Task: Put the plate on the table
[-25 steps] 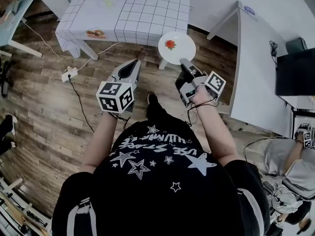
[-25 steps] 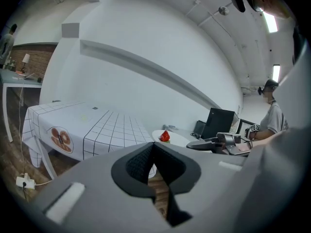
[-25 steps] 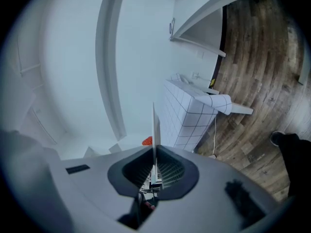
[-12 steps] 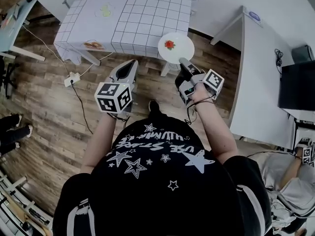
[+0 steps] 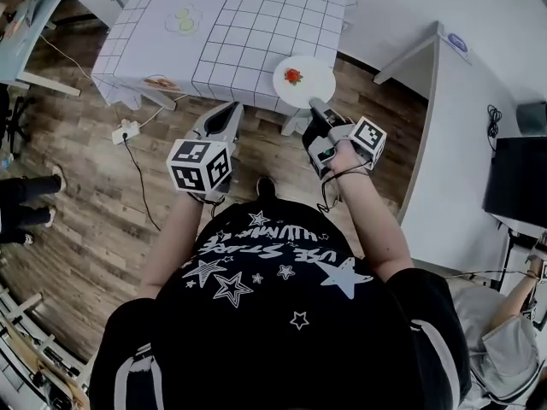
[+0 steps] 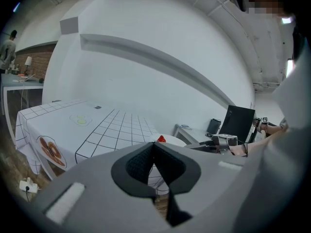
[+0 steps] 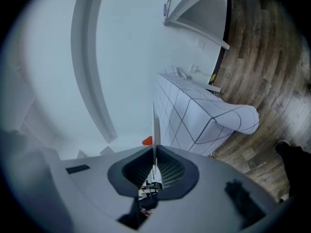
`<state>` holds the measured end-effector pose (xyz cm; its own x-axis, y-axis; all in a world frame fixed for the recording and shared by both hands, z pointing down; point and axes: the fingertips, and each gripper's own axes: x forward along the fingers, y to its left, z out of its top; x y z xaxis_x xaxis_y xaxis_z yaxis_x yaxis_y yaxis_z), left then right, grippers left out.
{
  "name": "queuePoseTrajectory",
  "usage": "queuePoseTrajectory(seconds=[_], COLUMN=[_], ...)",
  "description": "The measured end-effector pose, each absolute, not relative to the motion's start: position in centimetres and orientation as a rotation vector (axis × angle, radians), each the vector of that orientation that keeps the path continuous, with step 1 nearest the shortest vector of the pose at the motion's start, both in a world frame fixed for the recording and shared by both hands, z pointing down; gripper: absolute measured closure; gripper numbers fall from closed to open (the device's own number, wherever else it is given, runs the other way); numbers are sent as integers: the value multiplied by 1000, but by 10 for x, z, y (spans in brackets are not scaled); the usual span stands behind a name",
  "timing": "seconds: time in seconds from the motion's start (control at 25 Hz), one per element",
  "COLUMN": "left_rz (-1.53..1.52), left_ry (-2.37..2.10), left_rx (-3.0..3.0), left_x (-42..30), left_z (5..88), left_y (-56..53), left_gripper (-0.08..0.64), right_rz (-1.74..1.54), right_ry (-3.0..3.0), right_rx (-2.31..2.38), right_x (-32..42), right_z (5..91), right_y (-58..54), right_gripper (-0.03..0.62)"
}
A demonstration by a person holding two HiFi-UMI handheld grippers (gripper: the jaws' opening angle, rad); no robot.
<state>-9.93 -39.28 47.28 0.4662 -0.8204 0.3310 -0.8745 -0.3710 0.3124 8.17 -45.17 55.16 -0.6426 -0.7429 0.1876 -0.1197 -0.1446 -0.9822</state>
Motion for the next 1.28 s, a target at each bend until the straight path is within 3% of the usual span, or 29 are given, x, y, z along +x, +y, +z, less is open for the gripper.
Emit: queuePoseTrajectory(seconds=[0.36,1.28], left_rz=[198,212], left_ry=[-1390,-1369], left_rx=[2252,2215], left_x=[-91,-90], left_z=[471,496], left_y=[-447,-453], left_gripper=[551,551], right_rz=[-1923,-2034], right_ry=[1690,1632], right_rx=[-1036,-1147], right_x=[78,83], right_z=[562,598], right_y=[-494,-502], right_gripper=[568,569])
